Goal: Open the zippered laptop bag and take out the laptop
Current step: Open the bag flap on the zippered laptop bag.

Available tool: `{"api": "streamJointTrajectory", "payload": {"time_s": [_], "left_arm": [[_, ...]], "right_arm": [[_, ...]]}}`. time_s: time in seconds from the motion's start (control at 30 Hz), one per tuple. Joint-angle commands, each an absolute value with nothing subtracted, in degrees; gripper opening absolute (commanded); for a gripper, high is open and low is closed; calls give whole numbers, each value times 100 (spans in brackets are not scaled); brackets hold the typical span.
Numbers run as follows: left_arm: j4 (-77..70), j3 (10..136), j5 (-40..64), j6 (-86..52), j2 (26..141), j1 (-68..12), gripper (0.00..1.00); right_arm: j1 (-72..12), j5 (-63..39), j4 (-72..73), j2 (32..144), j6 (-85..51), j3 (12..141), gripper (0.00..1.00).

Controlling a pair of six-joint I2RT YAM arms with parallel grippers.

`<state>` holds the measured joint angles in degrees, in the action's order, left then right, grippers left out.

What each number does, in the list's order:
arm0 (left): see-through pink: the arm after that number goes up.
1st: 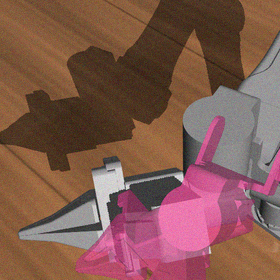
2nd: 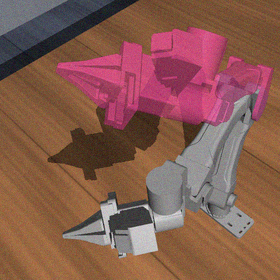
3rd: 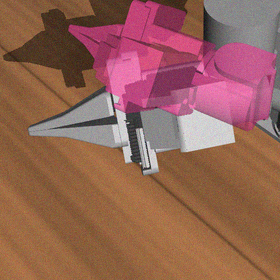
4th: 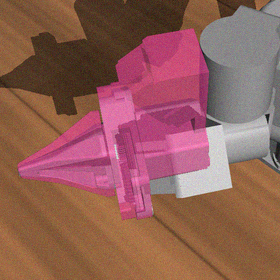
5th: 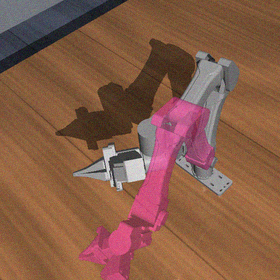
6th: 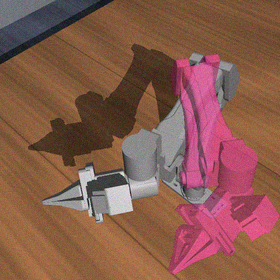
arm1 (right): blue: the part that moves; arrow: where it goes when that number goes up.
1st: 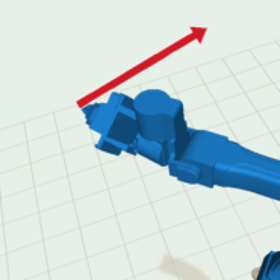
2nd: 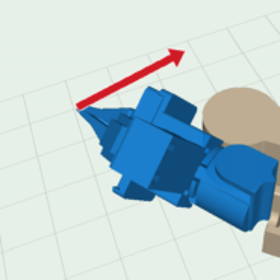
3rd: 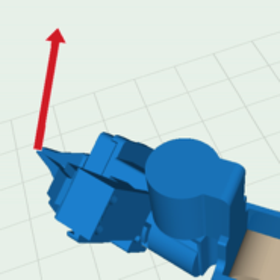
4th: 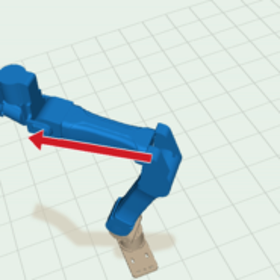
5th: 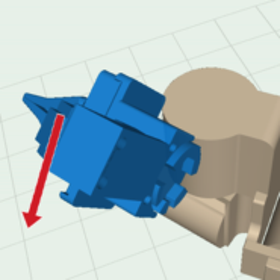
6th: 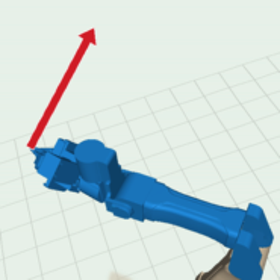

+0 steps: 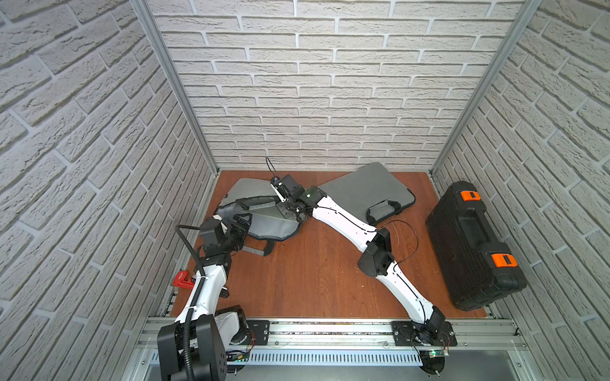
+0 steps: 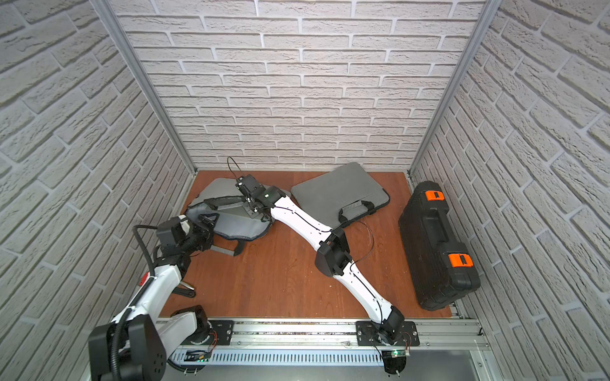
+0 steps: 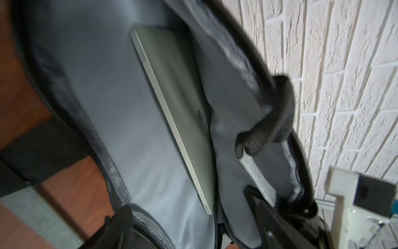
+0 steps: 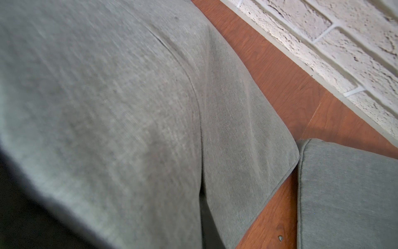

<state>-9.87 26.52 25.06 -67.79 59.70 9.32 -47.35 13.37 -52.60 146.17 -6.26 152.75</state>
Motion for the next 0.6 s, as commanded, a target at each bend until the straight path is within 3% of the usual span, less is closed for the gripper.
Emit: {"api": "streamJointTrajectory", "payload": {"time_s": [0.0, 0.17, 0.57], "left_arm": [[-1891, 2509, 2020, -7040, 6183, 512, 85], [-2581, 2465, 1631, -7229, 6689, 79, 72], [-4131, 2441, 1403, -7484, 8085, -155, 55]], "right_arm": [[-4729, 1189, -5047, 14415, -853, 15504, 6], [-4729, 1115, -5019, 14371, -893, 15505, 6], [-4731, 1025, -4985, 14351, -944, 15504, 6]]}}
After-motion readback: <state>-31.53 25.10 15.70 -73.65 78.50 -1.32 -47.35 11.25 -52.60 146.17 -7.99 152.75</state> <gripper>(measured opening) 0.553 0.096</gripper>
